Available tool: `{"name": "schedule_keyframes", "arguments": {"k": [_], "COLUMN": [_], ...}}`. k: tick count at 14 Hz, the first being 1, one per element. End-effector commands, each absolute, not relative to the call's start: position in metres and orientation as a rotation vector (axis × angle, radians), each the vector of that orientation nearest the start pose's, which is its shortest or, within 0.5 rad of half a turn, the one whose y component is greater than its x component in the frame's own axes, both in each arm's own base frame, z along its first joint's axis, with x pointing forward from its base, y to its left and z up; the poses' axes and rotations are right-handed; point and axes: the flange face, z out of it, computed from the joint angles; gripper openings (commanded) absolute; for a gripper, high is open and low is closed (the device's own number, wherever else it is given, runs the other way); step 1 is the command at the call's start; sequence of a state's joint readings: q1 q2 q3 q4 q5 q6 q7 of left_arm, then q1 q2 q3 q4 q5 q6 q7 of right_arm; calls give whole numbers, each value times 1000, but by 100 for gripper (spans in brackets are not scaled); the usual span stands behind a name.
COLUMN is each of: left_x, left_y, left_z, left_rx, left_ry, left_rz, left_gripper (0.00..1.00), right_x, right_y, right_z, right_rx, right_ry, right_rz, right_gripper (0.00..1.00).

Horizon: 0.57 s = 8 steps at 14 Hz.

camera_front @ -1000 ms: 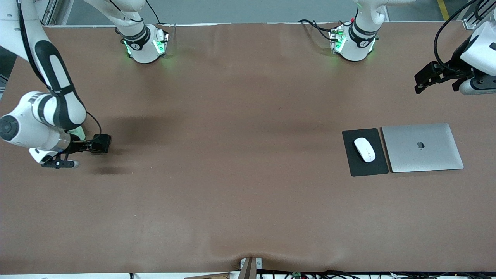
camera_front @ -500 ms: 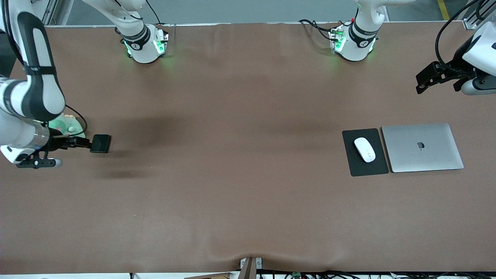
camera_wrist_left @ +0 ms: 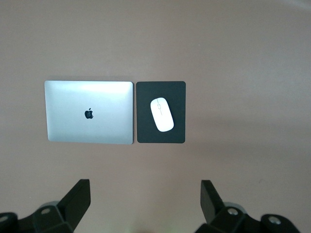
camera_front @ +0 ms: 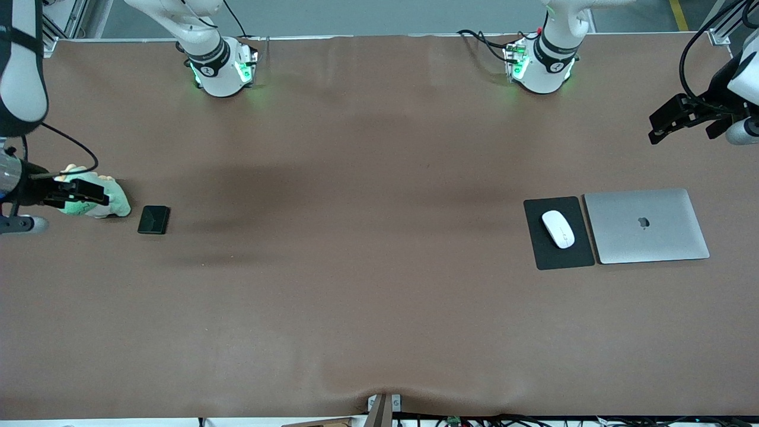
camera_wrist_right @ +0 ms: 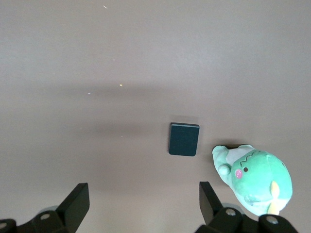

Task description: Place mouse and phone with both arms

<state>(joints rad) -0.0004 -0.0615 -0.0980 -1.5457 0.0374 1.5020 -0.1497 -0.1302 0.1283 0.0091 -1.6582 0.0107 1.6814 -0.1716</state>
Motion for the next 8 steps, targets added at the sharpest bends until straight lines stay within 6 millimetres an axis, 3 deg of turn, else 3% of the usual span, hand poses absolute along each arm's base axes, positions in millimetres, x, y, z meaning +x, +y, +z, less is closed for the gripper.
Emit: {"name": "schedule_keyframes", "arguments": {"k": [1, 5, 7, 8], "left_x": [516, 517, 520, 521], "left_y": [-51, -52, -53, -53], "left_z": [678, 681, 676, 674], "left_rx": [-3123, -3125, -3125, -3128], "left_ry": [-55, -74, -74, -74], "left_rz": [-39, -48, -31, -26], "left_gripper": [100, 100, 100, 100], "right_x": [570, 547, 542, 541], "right_y": [-39, 3, 8, 10], "right_z": [551, 603, 628, 631], "right_rx": [-3123, -3121, -3121, -3112], "right_ry": [5, 35, 31, 29], "right_rz": [181, 194, 190, 185], "right_gripper": [100, 100, 100, 100]}}
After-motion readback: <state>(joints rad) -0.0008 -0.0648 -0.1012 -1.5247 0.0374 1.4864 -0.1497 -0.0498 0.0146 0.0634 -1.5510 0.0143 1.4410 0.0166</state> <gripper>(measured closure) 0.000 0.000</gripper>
